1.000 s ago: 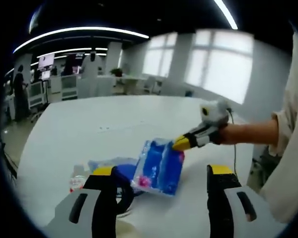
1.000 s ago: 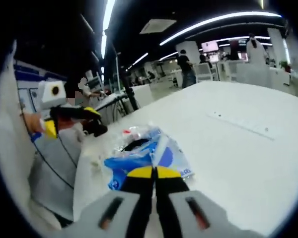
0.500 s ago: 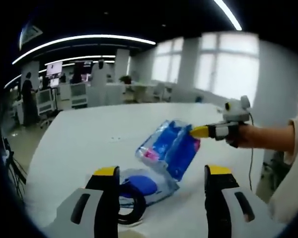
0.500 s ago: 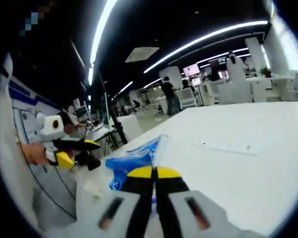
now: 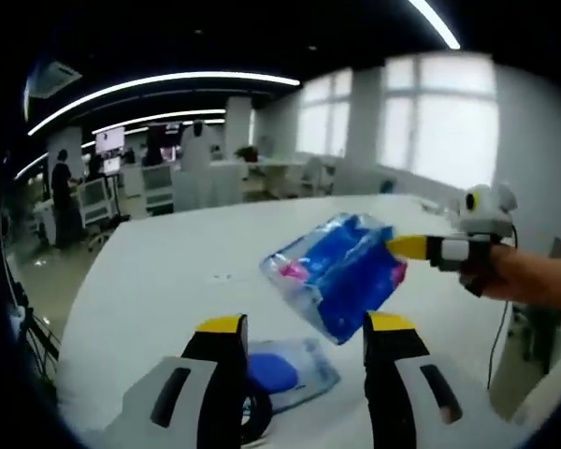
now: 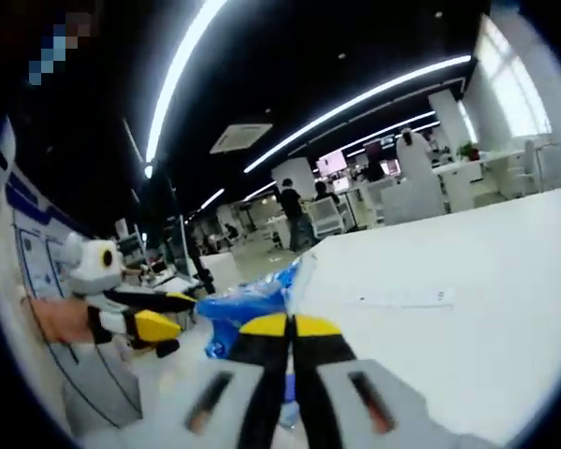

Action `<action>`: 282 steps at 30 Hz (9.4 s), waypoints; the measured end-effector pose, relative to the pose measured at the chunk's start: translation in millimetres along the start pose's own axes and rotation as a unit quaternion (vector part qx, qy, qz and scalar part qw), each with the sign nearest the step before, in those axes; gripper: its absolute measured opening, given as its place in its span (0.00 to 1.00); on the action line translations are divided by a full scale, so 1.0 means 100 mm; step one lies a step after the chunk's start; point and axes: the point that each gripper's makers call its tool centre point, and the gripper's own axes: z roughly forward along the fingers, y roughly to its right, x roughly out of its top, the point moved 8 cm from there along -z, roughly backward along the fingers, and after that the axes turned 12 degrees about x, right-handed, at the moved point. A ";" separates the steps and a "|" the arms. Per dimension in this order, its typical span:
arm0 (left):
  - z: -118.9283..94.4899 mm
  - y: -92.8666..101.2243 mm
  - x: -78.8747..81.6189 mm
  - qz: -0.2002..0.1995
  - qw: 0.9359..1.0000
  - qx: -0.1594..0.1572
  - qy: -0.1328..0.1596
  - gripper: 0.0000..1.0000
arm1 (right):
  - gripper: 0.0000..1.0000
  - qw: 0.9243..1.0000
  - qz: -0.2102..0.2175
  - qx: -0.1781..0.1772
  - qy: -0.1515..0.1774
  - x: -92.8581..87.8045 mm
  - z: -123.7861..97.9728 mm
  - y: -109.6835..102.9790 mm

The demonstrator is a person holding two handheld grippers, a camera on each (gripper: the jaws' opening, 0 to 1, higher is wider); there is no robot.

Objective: Arrange the tabletop items into an orderly group along one side of the table until the central work area is clear of visible clutter.

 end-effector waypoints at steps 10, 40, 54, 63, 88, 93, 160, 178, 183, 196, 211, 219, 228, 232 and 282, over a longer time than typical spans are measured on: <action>0.12 0.26 0.16 0.016 0.999 -0.029 0.009 0.11 | 0.00 0.999 0.005 -0.016 0.031 0.09 -0.22 -0.06; 0.32 1.11 0.31 0.036 0.995 -0.096 0.014 0.00 | 0.00 0.993 -0.032 -0.102 0.045 0.29 -1.21 0.02; 0.73 1.49 0.19 0.016 0.993 -0.119 0.000 0.00 | 0.00 0.989 -0.030 -0.142 0.012 0.24 -1.49 0.40; 1.12 1.51 -0.08 0.000 0.993 -0.112 -0.037 0.00 | 0.00 0.988 -0.014 -0.153 -0.032 0.01 -1.41 0.81; 1.90 1.53 -0.73 -0.003 0.986 -0.100 -0.130 0.00 | 0.00 0.977 0.042 -0.177 -0.110 -0.67 -1.25 1.61; 1.97 1.51 -0.78 -0.006 0.986 -0.096 -0.140 0.00 | 0.00 0.976 0.044 -0.177 -0.120 -0.74 -1.22 1.68; 2.04 1.56 -0.92 -0.002 0.984 -0.100 -0.150 0.32 | 0.28 0.963 0.078 -0.217 -0.136 -0.88 -1.32 1.79; 1.86 1.49 -0.74 -0.011 0.986 -0.110 -0.128 0.54 | 0.29 0.969 0.062 -0.206 -0.121 -0.66 -1.25 1.61; 1.79 1.44 -0.64 -0.015 0.987 -0.108 -0.115 0.57 | 0.30 0.972 0.056 -0.199 -0.115 -0.58 -1.21 1.53; 1.51 1.29 -0.34 -0.020 0.991 -0.105 -0.076 0.62 | 0.31 0.977 0.038 -0.184 -0.100 -0.36 -1.14 1.31; 1.18 1.13 -0.09 -0.015 0.994 -0.104 -0.041 0.62 | 0.30 0.982 0.017 -0.166 -0.092 -0.17 -1.05 1.05; 0.93 0.95 0.06 -0.019 0.995 -0.096 -0.017 0.61 | 0.29 0.985 0.005 -0.149 -0.087 -0.10 -0.88 0.87; 0.63 0.67 0.10 -0.020 0.997 -0.079 -0.001 0.60 | 0.28 0.989 -0.008 -0.125 -0.084 -0.05 -0.60 0.62; 0.49 0.51 0.10 -0.021 0.997 -0.068 0.002 0.60 | 0.29 0.990 -0.012 -0.114 -0.084 -0.04 -0.46 0.51; -0.67 -1.27 -0.27 -0.053 0.998 0.016 0.003 0.58 | 0.53 0.982 -0.044 0.011 -0.185 -0.48 1.04 -0.61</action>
